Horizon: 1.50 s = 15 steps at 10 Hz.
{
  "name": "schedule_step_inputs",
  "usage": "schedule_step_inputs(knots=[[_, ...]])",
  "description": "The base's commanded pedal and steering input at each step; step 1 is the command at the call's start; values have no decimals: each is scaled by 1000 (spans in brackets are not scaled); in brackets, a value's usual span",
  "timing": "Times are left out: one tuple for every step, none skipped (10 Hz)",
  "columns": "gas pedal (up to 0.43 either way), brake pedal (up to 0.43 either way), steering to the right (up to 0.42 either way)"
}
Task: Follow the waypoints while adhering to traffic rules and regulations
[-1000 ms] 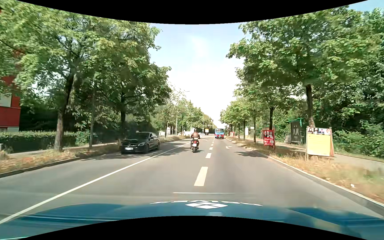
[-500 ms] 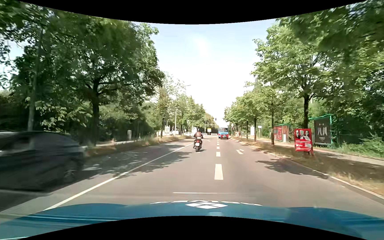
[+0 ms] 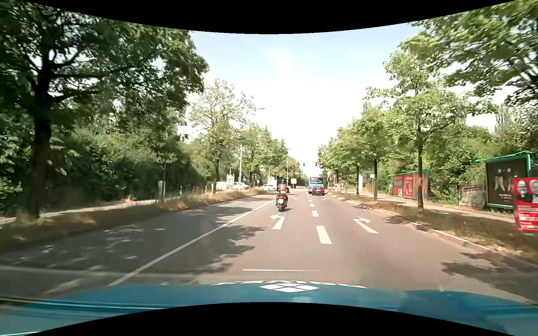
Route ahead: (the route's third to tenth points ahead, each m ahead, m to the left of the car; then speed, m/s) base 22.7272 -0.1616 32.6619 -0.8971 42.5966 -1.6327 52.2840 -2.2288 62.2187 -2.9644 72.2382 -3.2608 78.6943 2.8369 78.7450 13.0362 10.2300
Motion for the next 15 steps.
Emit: schedule_step_inputs(knots=[[0,128,11],[0,128,14],[0,128,15],[0,134,16],[0,134,18],[0,140,18],[0,146,18],[0,146,18],[0,152,16],[0,152,14],[0,159,14],[0,159,14],[0,171,14],[0,177,15],[0,177,16]])
